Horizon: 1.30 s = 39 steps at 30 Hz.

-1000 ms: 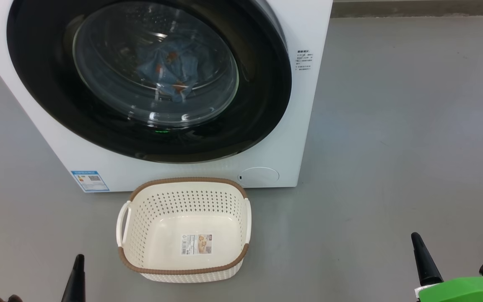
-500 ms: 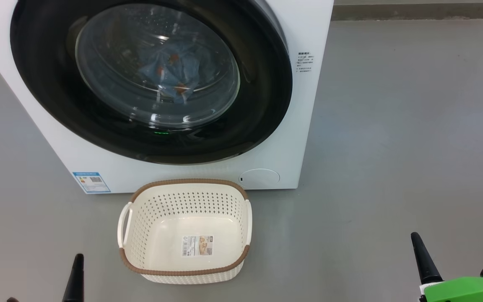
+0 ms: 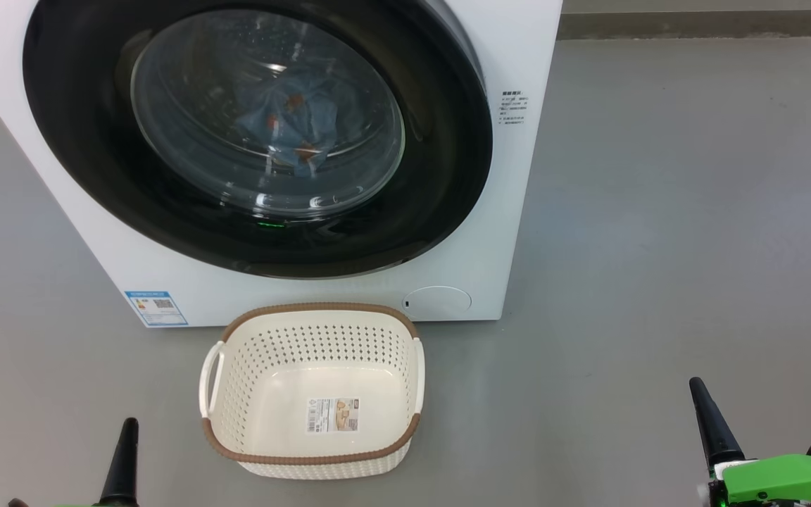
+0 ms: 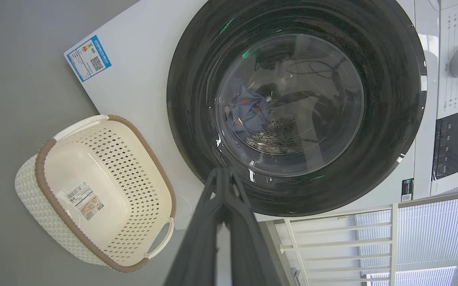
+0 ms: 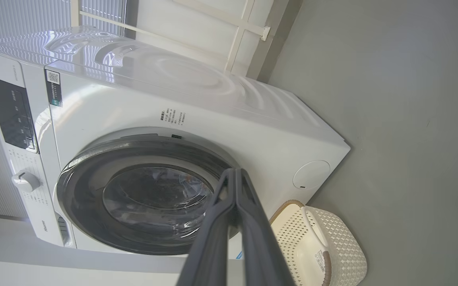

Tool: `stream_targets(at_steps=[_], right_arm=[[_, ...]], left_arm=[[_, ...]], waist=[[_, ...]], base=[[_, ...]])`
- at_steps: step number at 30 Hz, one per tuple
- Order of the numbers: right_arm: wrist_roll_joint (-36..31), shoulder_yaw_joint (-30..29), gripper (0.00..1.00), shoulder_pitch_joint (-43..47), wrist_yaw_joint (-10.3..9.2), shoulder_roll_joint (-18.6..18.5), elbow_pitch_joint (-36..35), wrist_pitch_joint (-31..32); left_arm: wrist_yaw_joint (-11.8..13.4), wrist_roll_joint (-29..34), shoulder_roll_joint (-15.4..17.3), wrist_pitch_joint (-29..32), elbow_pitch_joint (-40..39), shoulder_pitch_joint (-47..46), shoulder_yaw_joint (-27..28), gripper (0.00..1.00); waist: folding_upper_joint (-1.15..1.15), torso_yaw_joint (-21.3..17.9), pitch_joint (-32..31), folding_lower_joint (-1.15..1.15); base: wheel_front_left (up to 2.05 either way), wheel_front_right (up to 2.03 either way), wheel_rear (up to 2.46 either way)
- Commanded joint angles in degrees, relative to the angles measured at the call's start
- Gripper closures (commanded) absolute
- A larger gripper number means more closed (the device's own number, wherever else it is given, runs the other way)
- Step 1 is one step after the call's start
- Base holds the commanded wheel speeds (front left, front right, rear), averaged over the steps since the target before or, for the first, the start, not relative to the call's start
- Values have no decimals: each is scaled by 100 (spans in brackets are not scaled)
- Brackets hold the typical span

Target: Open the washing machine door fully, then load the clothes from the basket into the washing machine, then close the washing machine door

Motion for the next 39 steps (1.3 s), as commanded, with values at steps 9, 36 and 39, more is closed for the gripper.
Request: stream_targets(at_steps=[9,36,39], right_arm=[[652,49,100,-282,-5,6,-204,193],[1620,-14,100,-379,-6,77,-256,494],[1619,-15,100,-379,-6,77,-256,495]], left_arm=[[-17,-563,-21,193,-182,-345,317,100],[-20,-1412,-162,487,-218,-454,543,100],[-20,-1410,-163,489,-218,-454,545,100]], waist=[[0,13,-30,0],[0,35,-83,0],[0,35,-83,0]], base=[[0,0,0],[0,0,0],[0,0,0]])
